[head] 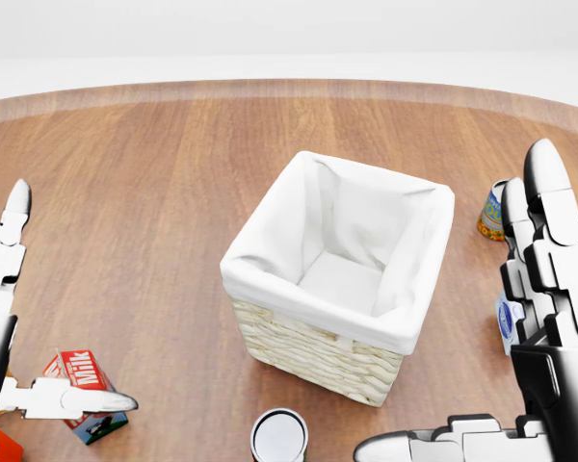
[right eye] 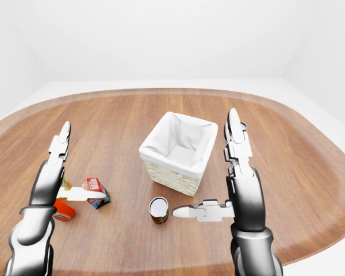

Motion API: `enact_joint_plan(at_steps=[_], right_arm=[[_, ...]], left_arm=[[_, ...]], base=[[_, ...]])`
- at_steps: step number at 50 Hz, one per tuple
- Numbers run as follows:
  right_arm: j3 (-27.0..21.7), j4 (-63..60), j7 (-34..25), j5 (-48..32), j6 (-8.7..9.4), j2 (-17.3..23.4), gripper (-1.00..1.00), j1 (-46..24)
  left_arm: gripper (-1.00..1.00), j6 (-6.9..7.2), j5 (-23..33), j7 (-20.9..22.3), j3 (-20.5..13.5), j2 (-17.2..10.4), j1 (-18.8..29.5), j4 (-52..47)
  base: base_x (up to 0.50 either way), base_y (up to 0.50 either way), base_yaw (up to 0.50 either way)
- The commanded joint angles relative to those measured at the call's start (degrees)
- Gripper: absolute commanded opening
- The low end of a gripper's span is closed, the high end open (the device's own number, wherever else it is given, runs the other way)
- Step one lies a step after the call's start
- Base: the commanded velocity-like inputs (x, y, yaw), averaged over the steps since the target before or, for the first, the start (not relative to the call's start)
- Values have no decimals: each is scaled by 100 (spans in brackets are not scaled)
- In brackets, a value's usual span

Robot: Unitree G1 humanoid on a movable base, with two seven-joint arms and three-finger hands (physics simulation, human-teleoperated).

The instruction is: Pick the milk and place it in the basket.

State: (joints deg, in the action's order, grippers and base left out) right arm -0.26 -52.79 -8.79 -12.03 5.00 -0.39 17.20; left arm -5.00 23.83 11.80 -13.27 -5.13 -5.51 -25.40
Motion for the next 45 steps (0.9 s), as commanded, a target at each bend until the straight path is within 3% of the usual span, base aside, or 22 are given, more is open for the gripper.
enact_joint_plan(at_steps=[1, 14, 35, 45], right_arm=[[-9, -5, 3, 3, 0, 1, 100, -31], [-58, -70, -26, 39, 0, -12, 100, -44], [-55, -42, -11, 27, 0, -15, 100, -59], [-72, -26, -10, 37, 0, -18, 100, -39]], left_arm=[[100, 0, 368, -71, 12, -98, 71, 700], [100, 0, 385, -118, 59, -124, 118, 835], [100, 0, 616, -682, 56, -367, 516, 1845], [100, 0, 554, -746, 61, -419, 560, 2144]], base=[[0, 0, 0], [0, 0, 0], [0, 0, 0], [0, 0, 0]])
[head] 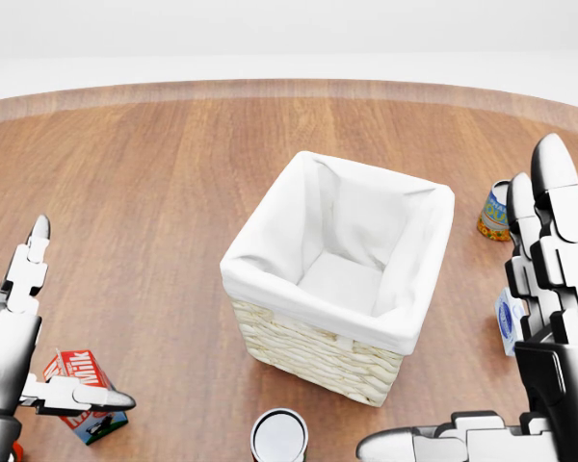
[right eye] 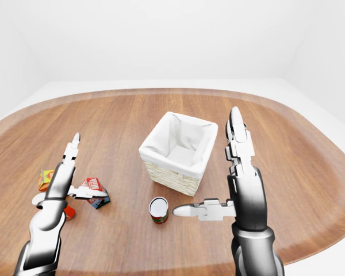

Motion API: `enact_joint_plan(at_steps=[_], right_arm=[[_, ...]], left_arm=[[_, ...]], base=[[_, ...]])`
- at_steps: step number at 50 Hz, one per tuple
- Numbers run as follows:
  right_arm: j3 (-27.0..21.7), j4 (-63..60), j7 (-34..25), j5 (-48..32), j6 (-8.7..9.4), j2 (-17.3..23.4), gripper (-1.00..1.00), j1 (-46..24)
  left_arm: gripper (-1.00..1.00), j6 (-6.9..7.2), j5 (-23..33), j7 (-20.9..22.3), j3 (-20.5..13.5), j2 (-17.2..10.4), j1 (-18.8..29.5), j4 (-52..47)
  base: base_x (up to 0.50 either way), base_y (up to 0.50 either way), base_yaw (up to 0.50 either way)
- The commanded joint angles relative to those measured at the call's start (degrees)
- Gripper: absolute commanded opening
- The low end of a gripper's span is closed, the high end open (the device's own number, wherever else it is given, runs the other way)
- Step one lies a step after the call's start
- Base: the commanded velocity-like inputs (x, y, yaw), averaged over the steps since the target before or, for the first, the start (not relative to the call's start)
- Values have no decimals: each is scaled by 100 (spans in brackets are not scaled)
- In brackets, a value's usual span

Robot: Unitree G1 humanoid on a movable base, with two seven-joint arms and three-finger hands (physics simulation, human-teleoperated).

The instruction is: Pick the milk and place it in the basket.

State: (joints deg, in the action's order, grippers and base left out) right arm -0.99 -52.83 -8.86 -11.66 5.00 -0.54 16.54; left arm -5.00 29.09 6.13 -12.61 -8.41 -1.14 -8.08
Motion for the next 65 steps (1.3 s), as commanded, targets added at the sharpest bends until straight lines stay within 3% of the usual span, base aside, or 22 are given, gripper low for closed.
enact_joint_plan(at_steps=[1, 24, 37, 42, 51, 65], right_arm=[[-3, -15, -1, 1, 0, -3, 100, 26], [-52, -19, 7, 14, 0, -19, 100, -3], [-84, -24, 14, 35, 0, -26, 100, -36], [-101, -53, 14, 37, 0, -27, 100, -56], [-127, -76, 5, 51, 0, -32, 100, -80], [-121, -59, 11, 48, 0, -39, 100, -58]], left_arm=[[100, 0, 33, -203, -6, -107, 146, 470], [100, 0, 102, -847, 51, -579, 864, 2221], [100, 0, 129, -868, 120, -567, 847, 2283], [100, 0, 22, -657, 138, -497, 740, 2093], [100, 0, 83, -772, 187, -495, 765, 2393], [100, 0, -18, -1295, 260, -848, 1400, 4058]], base=[[0, 0, 0], [0, 0, 0], [0, 0, 0], [0, 0, 0], [0, 0, 0], [0, 0, 0]])
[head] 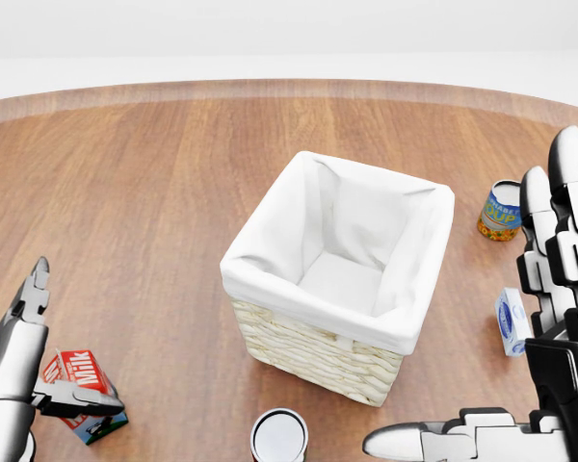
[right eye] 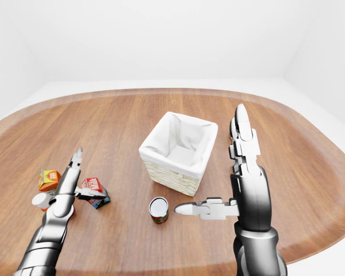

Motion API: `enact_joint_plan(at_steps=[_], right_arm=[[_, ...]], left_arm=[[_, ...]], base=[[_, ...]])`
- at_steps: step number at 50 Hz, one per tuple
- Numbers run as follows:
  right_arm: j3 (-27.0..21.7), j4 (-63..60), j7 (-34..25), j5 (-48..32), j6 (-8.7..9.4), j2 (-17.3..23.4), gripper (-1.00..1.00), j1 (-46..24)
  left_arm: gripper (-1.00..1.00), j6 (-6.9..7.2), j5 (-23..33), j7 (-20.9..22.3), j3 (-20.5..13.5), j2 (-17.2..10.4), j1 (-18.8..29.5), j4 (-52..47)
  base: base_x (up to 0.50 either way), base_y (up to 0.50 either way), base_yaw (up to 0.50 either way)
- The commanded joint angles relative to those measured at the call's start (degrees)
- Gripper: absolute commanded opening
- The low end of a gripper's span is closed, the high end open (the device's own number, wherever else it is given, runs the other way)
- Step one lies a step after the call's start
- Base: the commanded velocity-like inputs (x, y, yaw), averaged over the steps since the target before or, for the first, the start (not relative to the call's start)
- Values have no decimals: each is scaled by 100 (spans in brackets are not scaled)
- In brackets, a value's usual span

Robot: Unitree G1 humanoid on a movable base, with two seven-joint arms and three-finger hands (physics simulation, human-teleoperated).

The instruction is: Pick the milk and place it in the basket.

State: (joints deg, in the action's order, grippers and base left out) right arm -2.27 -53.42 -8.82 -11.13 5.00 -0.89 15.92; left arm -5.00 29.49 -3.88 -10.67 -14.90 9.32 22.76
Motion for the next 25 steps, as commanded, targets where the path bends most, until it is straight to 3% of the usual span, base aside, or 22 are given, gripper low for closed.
enact_joint_plan(at_steps=[1, 11, 21, 25], right_arm=[[6, 0, 8, -2, 0, -4, 100, 4], [10, 3, 16, 12, 0, -5, 100, 30], [-15, 22, 20, 14, 0, -6, 100, 22], [-21, 20, 23, 16, 0, -11, 100, 8]], left_arm=[[100, 0, -53, -331, 81, -214, 388, 1075], [100, 0, -73, -644, 187, -396, 819, 2129], [100, 0, -339, -461, 262, -397, 921, 2513], [100, 0, -524, -146, 291, -383, 812, 2536]], base=[[0, 0, 0], [0, 0, 0], [0, 0, 0], [0, 0, 0]])
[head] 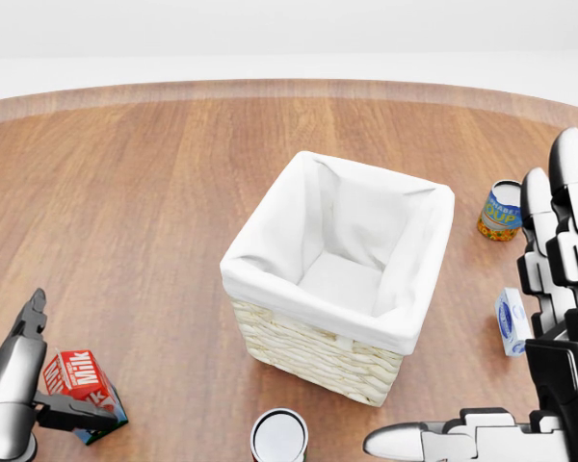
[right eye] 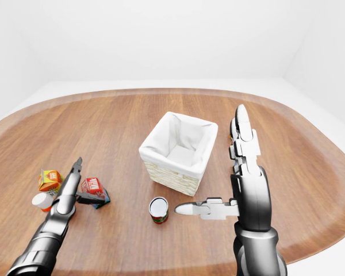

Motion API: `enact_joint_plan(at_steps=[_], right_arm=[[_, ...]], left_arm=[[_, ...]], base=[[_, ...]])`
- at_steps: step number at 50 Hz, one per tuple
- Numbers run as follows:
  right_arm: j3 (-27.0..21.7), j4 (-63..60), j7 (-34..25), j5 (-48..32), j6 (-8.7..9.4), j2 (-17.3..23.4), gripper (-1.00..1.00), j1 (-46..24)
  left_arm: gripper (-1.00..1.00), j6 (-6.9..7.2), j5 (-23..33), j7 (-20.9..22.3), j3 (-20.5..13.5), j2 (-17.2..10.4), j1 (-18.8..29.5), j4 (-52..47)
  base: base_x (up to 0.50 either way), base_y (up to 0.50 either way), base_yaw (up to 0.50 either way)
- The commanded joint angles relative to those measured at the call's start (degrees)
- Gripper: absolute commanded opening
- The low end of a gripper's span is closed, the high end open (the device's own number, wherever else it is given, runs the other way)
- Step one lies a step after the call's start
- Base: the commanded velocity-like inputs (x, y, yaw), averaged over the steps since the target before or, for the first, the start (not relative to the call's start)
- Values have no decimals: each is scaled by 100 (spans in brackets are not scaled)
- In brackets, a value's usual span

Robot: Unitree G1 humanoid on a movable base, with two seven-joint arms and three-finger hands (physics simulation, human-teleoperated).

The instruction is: Pick the milk and place it in the basket.

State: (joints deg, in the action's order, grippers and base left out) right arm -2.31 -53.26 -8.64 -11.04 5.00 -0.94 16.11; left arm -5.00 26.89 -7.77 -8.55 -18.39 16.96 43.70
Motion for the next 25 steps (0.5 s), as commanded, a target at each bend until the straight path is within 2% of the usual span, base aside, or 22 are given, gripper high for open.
enact_joint_plan(at_steps=[1, 2, 3, 5, 7, 12, 21, 25], right_arm=[[-15, 2, 8, 4, 0, -6, 100, -13], [-15, -2, 6, 11, 0, -7, 100, -15], [-18, -2, 11, 9, 0, -7, 100, -16], [-25, -11, 9, 21, 0, -9, 100, -20], [-29, -15, 16, 17, 0, -9, 100, -29], [-32, -21, 20, 25, 0, -8, 100, -45], [-22, -29, 19, 33, 0, -4, 100, -50], [-15, -21, 26, 27, 0, -1, 100, -55]], left_arm=[[100, 0, -189, 300, 132, -41, 31, 485], [100, 0, -218, 254, 97, -24, 36, 489], [-8, 0, -290, 408, 114, -26, 26, 523], [-100, 0, -450, 538, 54, -3, 35, 462], [-100, 0, -426, 649, 90, -5, -27, 427], [-100, 0, -282, 561, 97, 24, -56, 392], [-100, 0, -550, 950, 45, 74, -107, 126], [-100, 0, -484, 878, 31, 43, -27, 129]], base=[[0, 0, 0], [0, 0, 0], [0, 0, 0], [0, 0, 0], [0, 0, 0], [0, 0, 0], [0, 0, 0], [0, 0, 0]])
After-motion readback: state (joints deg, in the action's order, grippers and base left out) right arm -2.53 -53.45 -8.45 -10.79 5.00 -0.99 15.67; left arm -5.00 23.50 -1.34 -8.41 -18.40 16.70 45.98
